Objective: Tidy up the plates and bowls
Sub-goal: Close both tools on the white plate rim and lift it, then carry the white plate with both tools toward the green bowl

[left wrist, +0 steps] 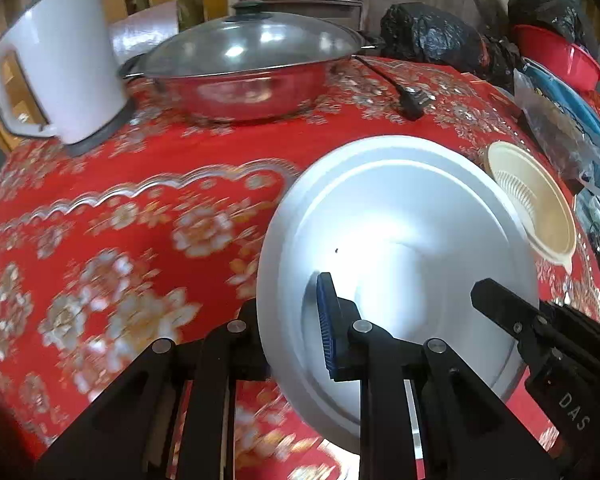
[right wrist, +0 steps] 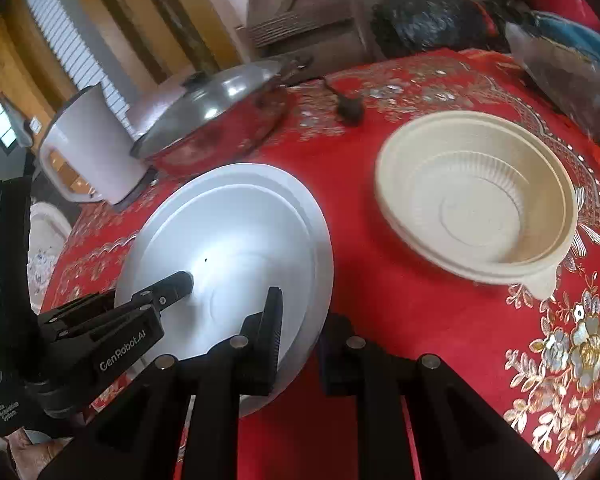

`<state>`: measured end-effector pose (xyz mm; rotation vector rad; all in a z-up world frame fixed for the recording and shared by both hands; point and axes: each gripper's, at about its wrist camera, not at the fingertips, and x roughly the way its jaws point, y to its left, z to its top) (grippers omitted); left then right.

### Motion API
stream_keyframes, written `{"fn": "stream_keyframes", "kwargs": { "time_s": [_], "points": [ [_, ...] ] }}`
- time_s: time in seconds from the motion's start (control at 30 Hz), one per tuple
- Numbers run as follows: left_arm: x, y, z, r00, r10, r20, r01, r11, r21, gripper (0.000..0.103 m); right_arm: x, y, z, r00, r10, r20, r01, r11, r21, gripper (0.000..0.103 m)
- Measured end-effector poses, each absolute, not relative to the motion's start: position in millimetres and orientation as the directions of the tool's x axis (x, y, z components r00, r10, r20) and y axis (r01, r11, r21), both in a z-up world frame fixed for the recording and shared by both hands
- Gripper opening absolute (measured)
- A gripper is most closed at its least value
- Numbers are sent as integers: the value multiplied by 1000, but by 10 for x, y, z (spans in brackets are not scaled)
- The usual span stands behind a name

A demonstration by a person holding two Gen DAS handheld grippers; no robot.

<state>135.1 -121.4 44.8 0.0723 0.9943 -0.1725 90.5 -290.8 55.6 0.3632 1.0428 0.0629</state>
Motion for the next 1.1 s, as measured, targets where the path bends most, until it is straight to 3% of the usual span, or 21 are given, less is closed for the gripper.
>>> {"fn": "stream_keyframes", "kwargs": {
  "time_s": [1.1],
  "points": [
    [-9,902,830,586,69,-808,-135,991,-14,18,573,-780,915,432,406,-805,-266,911,316,18]
  ]
}}
